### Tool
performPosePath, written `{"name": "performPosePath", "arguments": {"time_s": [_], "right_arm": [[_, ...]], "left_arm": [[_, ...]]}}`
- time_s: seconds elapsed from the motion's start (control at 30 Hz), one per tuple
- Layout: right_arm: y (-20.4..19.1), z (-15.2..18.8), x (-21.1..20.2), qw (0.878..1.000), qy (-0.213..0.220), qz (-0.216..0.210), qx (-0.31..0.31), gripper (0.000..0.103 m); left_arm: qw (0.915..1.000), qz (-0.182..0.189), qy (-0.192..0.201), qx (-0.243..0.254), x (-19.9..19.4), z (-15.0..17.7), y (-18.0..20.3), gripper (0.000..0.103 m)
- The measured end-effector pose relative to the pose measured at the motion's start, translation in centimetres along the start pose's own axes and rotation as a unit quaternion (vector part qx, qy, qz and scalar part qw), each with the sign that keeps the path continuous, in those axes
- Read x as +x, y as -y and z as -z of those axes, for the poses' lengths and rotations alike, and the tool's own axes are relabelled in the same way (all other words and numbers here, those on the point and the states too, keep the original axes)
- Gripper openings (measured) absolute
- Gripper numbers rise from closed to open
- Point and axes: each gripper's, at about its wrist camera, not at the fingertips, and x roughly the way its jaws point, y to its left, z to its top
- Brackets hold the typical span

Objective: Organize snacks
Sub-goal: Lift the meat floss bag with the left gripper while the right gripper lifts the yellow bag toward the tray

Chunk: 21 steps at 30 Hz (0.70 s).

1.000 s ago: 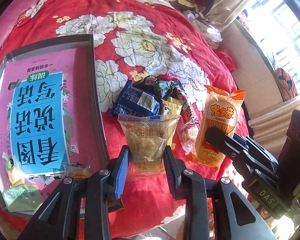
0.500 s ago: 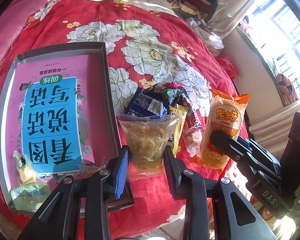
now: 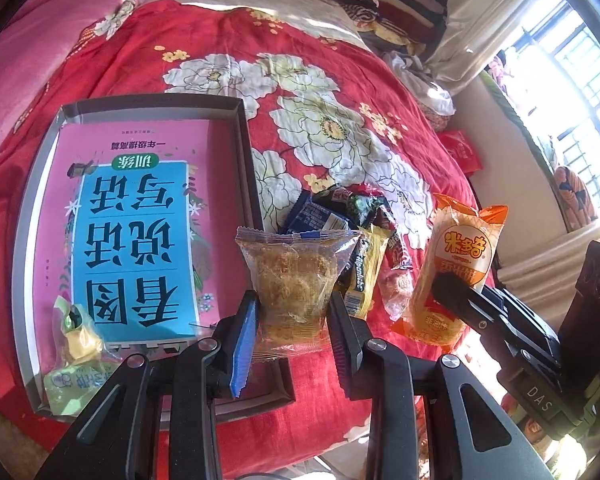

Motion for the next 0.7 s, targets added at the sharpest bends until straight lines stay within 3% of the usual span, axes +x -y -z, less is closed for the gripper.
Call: {"name": "performPosePath", "arguments": {"time_s": [0.7], "right_arm": [[-2.8, -0.3, 0.6, 0.999, -0.006, -0.023, -0.024, 0.023]], "left_arm": [[0.9991, -0.012, 0.03, -0.027, -3.3, 0.1, -2.9, 0.035]]}}
